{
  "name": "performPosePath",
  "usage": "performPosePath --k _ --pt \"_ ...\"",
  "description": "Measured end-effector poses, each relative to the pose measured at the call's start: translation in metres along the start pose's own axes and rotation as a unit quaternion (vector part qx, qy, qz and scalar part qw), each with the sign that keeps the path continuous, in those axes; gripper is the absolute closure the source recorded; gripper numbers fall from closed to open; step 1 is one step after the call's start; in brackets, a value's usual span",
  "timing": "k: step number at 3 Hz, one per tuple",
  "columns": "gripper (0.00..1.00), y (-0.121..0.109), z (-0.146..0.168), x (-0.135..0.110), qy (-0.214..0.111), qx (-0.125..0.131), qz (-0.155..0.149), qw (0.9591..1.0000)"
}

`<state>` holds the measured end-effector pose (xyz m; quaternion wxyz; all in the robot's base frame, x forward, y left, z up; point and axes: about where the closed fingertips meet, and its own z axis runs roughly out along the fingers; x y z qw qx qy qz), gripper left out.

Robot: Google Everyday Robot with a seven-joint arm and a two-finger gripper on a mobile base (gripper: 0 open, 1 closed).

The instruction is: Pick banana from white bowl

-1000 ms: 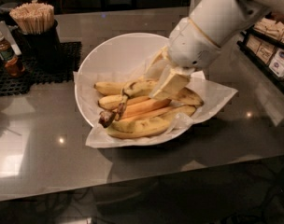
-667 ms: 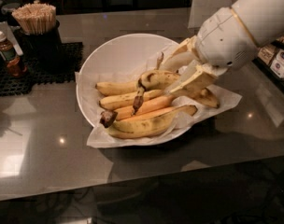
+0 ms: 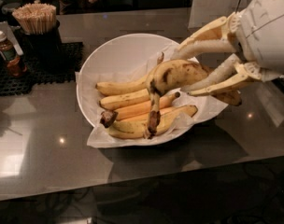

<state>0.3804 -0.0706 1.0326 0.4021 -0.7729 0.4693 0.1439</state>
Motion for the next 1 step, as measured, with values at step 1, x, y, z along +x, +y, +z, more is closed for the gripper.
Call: performPosePath --k 1 --pt "1.0 0.0 0.0 0.0 0.0 0.0 0.0 1.0"
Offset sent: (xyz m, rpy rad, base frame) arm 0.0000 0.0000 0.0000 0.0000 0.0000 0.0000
